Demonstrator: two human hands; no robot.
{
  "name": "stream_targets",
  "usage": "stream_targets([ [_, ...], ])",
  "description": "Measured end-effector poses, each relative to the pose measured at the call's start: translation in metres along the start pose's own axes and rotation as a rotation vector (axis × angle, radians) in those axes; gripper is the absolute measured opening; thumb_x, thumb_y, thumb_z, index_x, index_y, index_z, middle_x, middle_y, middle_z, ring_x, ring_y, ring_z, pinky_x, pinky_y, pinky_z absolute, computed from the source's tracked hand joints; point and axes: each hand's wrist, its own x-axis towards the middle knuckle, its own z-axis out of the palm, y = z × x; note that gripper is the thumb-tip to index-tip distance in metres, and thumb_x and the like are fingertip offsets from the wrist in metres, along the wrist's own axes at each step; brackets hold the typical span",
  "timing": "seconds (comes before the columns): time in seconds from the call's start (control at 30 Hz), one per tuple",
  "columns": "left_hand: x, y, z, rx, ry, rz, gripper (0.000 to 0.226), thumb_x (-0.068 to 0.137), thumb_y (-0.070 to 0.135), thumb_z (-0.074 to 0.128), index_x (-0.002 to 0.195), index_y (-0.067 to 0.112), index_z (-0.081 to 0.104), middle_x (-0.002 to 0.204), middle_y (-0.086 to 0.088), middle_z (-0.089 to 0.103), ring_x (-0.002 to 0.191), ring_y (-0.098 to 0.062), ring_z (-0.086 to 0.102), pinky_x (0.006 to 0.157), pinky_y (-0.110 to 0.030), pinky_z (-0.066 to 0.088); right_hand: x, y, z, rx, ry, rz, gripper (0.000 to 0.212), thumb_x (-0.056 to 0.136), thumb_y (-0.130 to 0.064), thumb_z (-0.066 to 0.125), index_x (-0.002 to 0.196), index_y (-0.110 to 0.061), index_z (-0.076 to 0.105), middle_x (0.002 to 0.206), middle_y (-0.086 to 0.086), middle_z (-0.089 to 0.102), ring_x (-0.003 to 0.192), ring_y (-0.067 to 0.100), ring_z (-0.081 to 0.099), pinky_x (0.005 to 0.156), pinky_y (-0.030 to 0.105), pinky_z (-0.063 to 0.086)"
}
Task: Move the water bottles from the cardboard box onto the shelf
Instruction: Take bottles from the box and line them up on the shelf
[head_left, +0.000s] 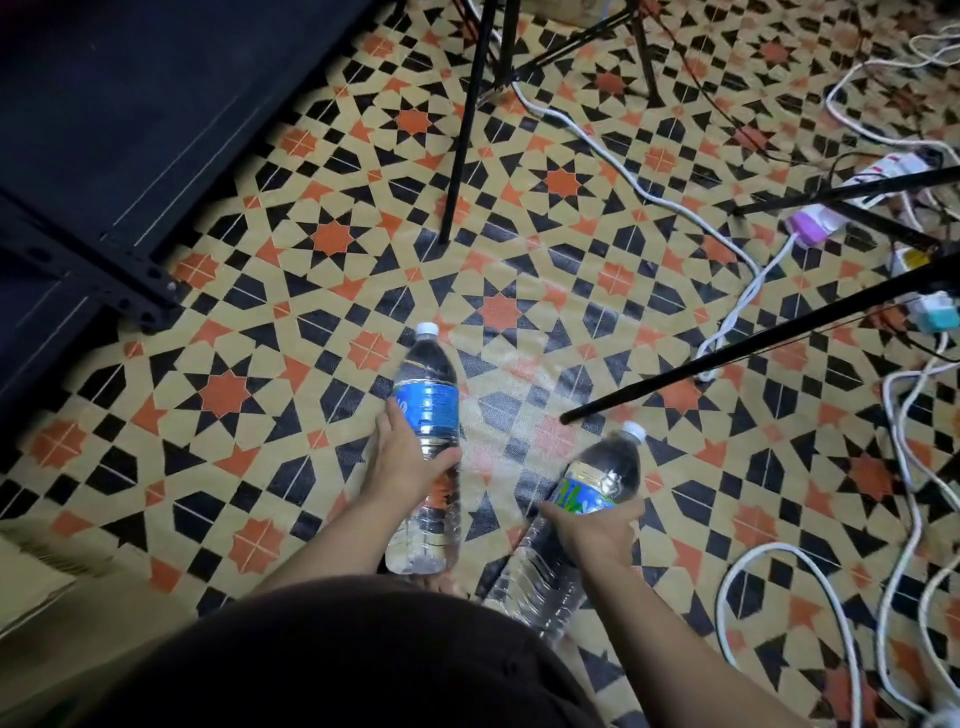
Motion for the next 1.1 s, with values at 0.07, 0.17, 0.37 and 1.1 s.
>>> stream_targets([
  [0.07, 0.002, -0.002, 0.0, 0.019, -0.009, 0.04, 0.121, 0.072, 0.049, 0.081, 0.156, 0.016, -0.001, 0.152, -0.007, 0.025, 0.135, -0.033, 0.039, 0.107, -0.05, 0.04, -0.002, 0.001, -0.002, -0.075, 0.001, -0.061, 0.113, 0.064, -0.042, 0.087, 0.146, -0.014, 0.014, 0.135, 0.019, 0.05, 0.118, 0.037, 0.054, 0.085, 0.041, 0.042],
  [0.17, 0.008, -0.005, -0.005, 0.086, -0.068, 0.07, 0.126, 0.068, 0.05, 0.084, 0.157, 0.022, -0.001, 0.16, -0.005, 0.018, 0.144, -0.031, 0.03, 0.113, -0.054, 0.034, -0.006, 0.008, -0.004, -0.11, -0.003, -0.133, 0.117, 0.061, -0.041, 0.088, 0.148, -0.017, 0.013, 0.133, 0.015, 0.05, 0.115, 0.036, 0.055, 0.082, 0.039, 0.041],
  [0.37, 0.0, -0.006, -0.011, 0.275, -0.006, 0.166, 0.124, 0.062, 0.045, 0.089, 0.155, 0.019, 0.011, 0.153, -0.001, 0.026, 0.138, -0.025, 0.038, 0.109, -0.046, 0.038, -0.007, 0.021, -0.003, -0.153, 0.031, -0.23, 0.116, 0.052, -0.054, 0.09, 0.141, -0.011, 0.028, 0.129, 0.011, 0.054, 0.113, 0.035, 0.057, 0.089, 0.045, 0.051],
  [1.1, 0.001, -0.01, 0.009, 0.09, -0.11, -0.134, 0.1, 0.042, 0.06, 0.09, 0.123, 0.019, 0.048, 0.117, -0.004, 0.054, 0.105, -0.024, 0.058, 0.089, -0.036, 0.051, 0.014, 0.036, 0.013, 0.051, -0.08, 0.063, 0.107, 0.044, -0.055, 0.092, 0.122, -0.007, 0.038, 0.112, 0.015, 0.061, 0.096, 0.034, 0.062, 0.076, 0.041, 0.054],
])
